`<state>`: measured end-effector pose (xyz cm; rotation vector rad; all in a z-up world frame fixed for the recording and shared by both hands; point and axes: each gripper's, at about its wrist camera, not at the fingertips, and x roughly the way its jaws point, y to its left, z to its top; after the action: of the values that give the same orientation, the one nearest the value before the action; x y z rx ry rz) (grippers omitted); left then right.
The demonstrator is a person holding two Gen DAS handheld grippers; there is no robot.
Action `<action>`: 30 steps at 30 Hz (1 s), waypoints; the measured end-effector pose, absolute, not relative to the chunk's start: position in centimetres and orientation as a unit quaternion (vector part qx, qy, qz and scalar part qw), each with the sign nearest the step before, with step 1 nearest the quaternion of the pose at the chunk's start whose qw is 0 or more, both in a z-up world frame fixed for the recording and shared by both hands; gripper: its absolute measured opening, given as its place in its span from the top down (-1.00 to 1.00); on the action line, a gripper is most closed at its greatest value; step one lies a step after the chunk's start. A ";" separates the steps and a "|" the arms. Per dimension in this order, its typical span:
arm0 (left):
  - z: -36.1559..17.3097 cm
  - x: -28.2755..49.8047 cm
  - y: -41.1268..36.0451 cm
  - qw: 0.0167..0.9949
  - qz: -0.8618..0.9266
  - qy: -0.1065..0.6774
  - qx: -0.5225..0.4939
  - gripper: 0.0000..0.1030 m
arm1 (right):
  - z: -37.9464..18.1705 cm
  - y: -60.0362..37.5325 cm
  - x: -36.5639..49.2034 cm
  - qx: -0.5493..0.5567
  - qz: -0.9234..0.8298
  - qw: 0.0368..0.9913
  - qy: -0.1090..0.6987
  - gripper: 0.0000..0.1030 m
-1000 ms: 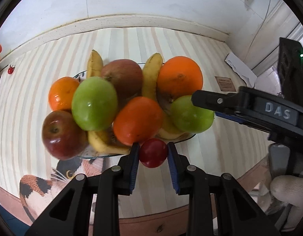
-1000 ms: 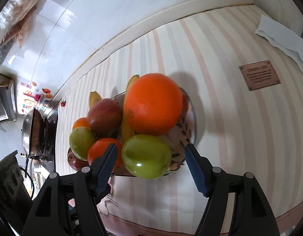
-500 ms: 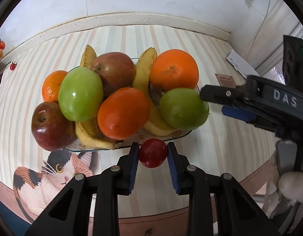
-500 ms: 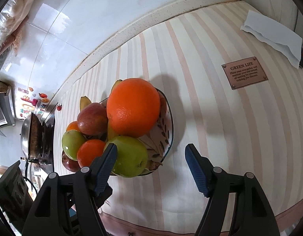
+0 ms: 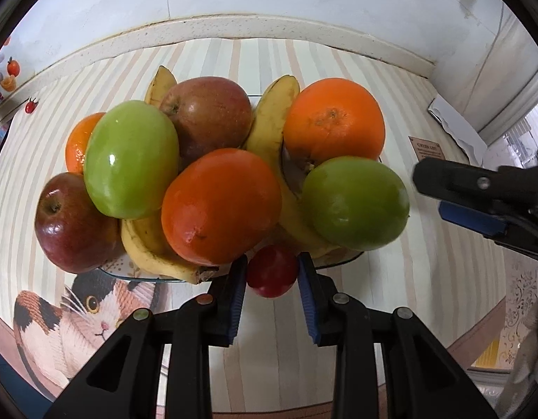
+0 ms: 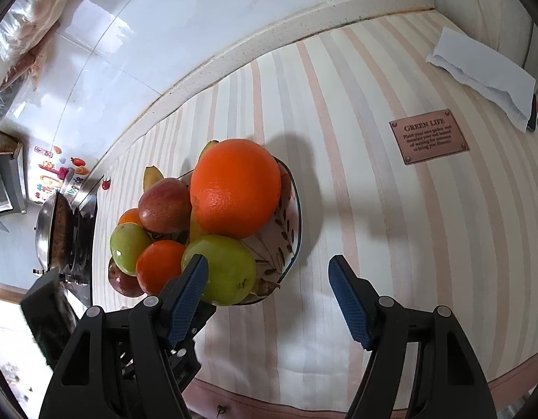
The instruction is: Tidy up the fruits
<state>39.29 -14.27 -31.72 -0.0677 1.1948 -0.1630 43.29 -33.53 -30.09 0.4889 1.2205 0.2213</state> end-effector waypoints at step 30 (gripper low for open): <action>-25.3 32.6 -8.6 0.832 0.041 0.551 -0.052 -0.65 | -25.8 -32.0 38.0 0.106 0.133 0.816 0.553 -0.79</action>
<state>32.58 -8.60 -25.31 -0.1093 1.1676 0.0868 37.97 -32.01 -25.78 0.2266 1.1797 0.2837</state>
